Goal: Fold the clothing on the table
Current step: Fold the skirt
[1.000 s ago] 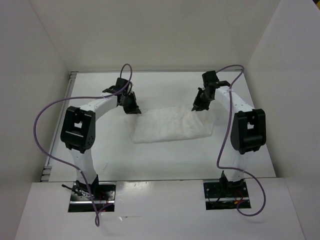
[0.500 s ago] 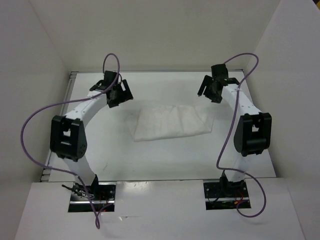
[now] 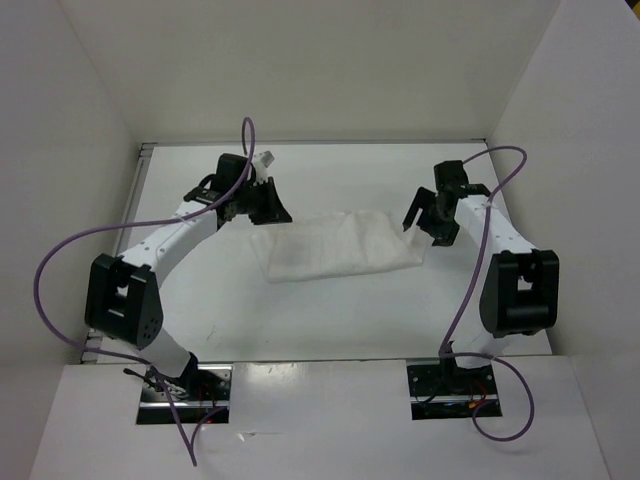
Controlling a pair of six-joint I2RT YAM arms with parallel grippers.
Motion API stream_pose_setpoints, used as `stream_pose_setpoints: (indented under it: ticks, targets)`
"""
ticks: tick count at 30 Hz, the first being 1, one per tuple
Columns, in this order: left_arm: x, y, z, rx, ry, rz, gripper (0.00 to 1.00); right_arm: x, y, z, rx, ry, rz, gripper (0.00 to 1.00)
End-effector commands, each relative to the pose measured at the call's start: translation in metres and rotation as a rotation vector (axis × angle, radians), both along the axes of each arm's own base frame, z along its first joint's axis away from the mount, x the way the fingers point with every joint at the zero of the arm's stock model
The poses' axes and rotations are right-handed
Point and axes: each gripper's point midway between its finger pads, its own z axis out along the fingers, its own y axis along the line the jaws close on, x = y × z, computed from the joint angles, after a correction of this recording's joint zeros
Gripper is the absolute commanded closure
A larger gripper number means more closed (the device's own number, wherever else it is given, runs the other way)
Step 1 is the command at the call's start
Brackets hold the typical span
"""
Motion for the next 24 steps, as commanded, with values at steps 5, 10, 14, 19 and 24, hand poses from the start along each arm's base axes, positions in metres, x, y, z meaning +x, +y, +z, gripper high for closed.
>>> stream_pose_setpoints:
  ticks: [5, 10, 14, 19, 24]
  targets:
    - [0.013, -0.039, 0.025, -0.080, -0.064, -0.179, 1.00, 0.003, 0.006, -0.035, 0.143, 0.072, 0.026, 0.13]
    - [0.014, -0.038, 0.024, -0.080, -0.058, -0.166, 1.00, 0.000, 0.005, -0.061, 0.185, 0.139, 0.028, 0.13]
    - [0.013, -0.032, 0.017, -0.050, -0.048, -0.134, 1.00, -0.008, 0.010, -0.079, 0.212, 0.192, 0.047, 0.14]
    - [0.015, -0.031, 0.015, -0.049, -0.045, -0.121, 1.00, -0.011, 0.017, -0.094, 0.248, 0.234, 0.065, 0.26]
    - [0.007, -0.047, 0.003, -0.086, -0.002, -0.229, 1.00, -0.015, 0.035, -0.108, 0.290, 0.280, 0.115, 0.81]
